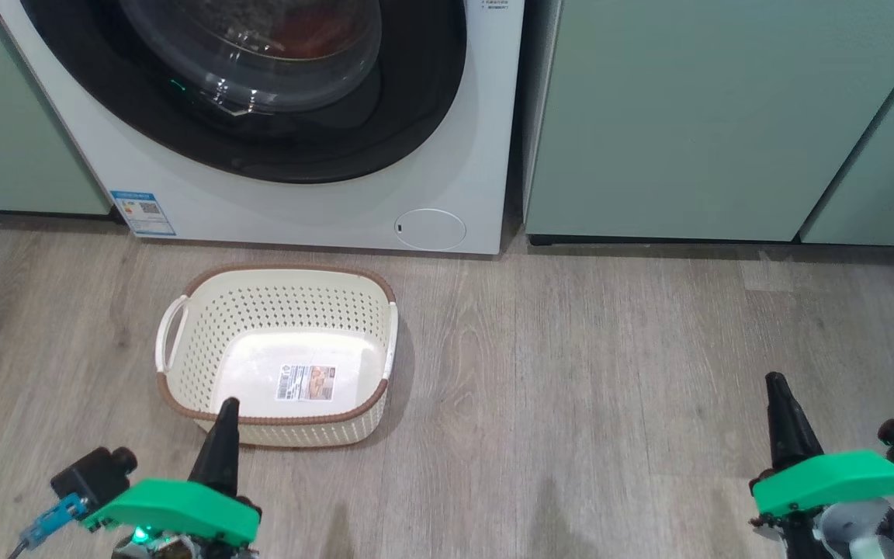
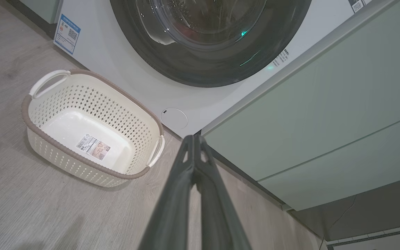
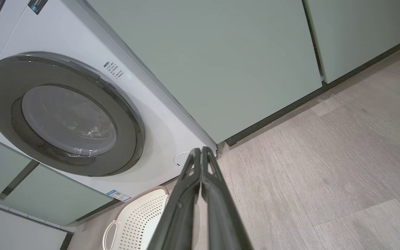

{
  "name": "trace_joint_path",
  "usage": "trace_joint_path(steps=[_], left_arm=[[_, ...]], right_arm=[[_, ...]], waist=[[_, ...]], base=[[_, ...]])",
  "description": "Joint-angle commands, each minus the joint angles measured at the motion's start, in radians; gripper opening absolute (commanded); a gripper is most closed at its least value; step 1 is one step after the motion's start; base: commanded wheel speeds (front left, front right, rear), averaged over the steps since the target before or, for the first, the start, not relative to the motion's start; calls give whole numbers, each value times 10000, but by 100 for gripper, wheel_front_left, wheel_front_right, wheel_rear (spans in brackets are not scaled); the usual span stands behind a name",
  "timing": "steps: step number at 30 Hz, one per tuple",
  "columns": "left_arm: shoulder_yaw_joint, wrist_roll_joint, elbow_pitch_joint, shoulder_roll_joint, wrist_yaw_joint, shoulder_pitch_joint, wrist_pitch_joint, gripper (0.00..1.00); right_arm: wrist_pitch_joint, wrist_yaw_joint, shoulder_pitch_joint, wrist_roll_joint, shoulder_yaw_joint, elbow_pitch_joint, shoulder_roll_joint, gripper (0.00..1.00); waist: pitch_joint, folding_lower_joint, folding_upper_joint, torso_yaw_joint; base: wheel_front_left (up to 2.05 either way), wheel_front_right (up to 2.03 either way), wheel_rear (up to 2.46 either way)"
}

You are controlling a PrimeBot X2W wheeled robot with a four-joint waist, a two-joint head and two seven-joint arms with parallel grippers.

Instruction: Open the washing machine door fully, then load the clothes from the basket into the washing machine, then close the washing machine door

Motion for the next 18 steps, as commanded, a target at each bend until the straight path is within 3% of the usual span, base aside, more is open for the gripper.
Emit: trace_joint_path(steps=[1,18], left_arm=[[242,-291,-326,60,-87,-546,48,0],[529,-2126,-320,79,-173,-721,536,0]], right_arm=[[73,0,-558,340,33,-386,-22,0],[577,0,-703,2413,11,-452,-26,0]], waist=[[1,0,0,-7],[16,0,0,-93]], base=[[0,0,0],[0,0,0]])
